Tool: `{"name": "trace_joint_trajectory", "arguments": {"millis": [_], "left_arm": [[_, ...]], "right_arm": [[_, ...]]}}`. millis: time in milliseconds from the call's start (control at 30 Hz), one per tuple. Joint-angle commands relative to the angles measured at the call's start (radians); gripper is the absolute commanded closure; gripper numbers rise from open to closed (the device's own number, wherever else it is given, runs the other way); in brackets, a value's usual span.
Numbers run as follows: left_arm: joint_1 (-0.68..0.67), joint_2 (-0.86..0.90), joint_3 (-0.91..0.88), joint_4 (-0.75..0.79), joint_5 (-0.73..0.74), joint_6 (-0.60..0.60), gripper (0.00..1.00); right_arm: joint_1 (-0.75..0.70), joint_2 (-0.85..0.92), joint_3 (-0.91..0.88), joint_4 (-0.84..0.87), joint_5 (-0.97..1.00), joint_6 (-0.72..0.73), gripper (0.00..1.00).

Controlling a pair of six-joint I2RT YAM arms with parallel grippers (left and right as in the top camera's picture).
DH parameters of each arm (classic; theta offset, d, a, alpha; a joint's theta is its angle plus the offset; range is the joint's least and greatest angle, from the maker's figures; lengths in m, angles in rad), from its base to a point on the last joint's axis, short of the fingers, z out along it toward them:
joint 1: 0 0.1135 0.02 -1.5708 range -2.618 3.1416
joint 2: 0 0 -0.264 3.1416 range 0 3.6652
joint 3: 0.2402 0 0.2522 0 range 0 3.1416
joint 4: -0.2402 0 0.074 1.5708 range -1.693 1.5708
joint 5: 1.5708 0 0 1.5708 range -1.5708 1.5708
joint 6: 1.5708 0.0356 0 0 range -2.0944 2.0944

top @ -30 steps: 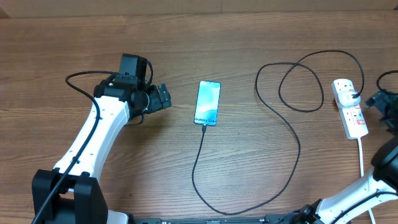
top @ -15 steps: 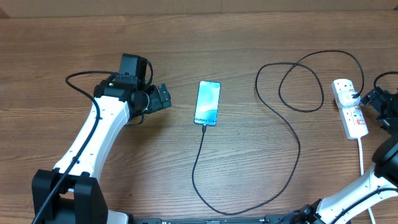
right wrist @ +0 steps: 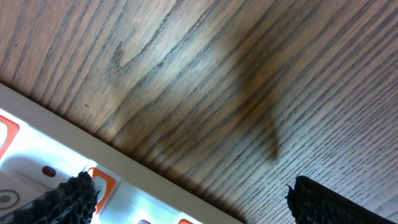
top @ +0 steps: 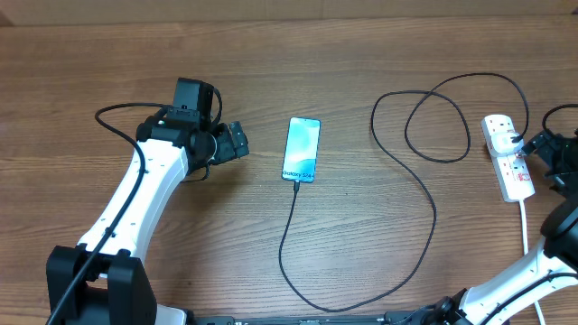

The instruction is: Plug charger to phone and switch on socket

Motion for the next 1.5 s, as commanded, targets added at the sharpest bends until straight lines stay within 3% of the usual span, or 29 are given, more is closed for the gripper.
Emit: {"name": "trace_joint_trajectory", "arguments": {"millis": [0, 233, 1200, 1467], "left_arm": [[-0.006, -0.018, 0.003, 0.001, -0.014, 0.005, 0.00], [-0.006, -0.018, 0.003, 0.001, -0.014, 0.004, 0.00], [-0.006, -0.018, 0.003, 0.001, -0.014, 0.005, 0.00], [-0.006, -0.018, 0.003, 0.001, -0.014, 0.005, 0.00]], "right_arm": [[0.004, -0.001, -0.041, 0.006, -0.007, -0.008, 0.01], [0.004, -0.001, -0.121, 0.064, -0.029, -0.008, 0.00], [0.005, -0.001, -0.122, -0.033, -0.072, -0.008, 0.00], [-0.030, -0.036, 0.032, -0.175, -0.020, 0.017, 0.00]]}}
